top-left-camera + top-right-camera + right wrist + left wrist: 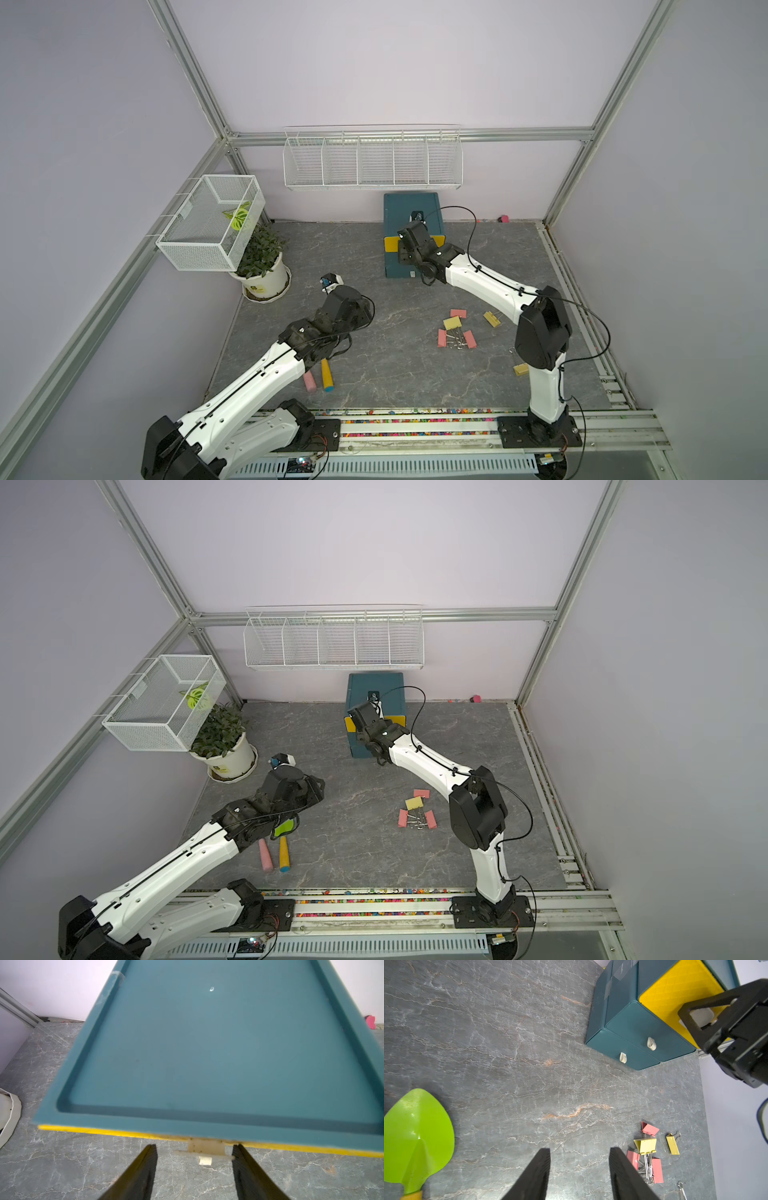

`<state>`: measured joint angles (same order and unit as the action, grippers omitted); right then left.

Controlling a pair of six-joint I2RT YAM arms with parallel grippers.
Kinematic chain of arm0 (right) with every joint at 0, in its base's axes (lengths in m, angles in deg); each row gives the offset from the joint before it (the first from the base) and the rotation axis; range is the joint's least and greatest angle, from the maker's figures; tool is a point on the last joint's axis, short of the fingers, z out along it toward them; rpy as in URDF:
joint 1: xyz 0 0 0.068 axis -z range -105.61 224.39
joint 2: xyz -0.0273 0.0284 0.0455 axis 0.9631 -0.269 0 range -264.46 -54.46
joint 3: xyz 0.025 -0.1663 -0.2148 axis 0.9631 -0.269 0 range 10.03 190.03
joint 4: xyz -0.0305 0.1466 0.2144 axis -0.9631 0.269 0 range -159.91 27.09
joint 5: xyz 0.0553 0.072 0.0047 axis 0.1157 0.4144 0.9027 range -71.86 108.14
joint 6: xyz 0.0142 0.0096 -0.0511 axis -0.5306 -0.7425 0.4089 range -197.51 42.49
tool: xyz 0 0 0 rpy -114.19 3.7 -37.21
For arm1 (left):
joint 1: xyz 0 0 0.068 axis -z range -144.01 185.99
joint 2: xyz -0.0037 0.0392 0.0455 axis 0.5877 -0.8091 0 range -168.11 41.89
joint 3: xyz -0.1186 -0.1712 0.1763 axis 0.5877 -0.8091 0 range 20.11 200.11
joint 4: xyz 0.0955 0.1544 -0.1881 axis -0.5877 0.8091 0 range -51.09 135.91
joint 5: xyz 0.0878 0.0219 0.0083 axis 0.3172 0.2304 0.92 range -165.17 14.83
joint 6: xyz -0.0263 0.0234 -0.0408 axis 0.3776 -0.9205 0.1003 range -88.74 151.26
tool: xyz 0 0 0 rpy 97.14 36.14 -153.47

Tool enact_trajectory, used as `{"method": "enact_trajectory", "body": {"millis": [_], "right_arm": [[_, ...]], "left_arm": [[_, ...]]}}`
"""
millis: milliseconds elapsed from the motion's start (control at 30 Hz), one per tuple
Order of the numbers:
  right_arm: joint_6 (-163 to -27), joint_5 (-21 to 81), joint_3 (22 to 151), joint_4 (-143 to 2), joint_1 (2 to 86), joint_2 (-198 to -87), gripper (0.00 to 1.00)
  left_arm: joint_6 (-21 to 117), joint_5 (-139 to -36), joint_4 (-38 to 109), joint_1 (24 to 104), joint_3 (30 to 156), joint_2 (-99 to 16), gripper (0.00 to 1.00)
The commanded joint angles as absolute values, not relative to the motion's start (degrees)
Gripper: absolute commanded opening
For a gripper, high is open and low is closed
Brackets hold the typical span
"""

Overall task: Put the binder clips in the drawer according to color
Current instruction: Close the drawer in the storage box.

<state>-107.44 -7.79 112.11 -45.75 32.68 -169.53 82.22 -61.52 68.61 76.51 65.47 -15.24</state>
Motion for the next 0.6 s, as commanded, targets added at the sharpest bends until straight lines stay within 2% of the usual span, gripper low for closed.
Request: {"method": "enact_trajectory", "body": {"millis": [0,333,567], "right_arm": [[-107.14,-7.14,113.78,-47.35,33.30,-170.82,0.63],[-108.30,-6.59,114.52,-46.71,34.02,-171.47,0.64],[-113.00,-6.02,100.14,-54.89,33.83,-163.02,0.64]], "left_arm": [[82.69,-62.02,67.22,76.44,64.90,-14.63,0.51],[82.48,-62.30,66.61,76.51,64.70,-14.57,0.51],[82.12,-62.01,65.73,76.49,64.44,-14.45,0.51]]}}
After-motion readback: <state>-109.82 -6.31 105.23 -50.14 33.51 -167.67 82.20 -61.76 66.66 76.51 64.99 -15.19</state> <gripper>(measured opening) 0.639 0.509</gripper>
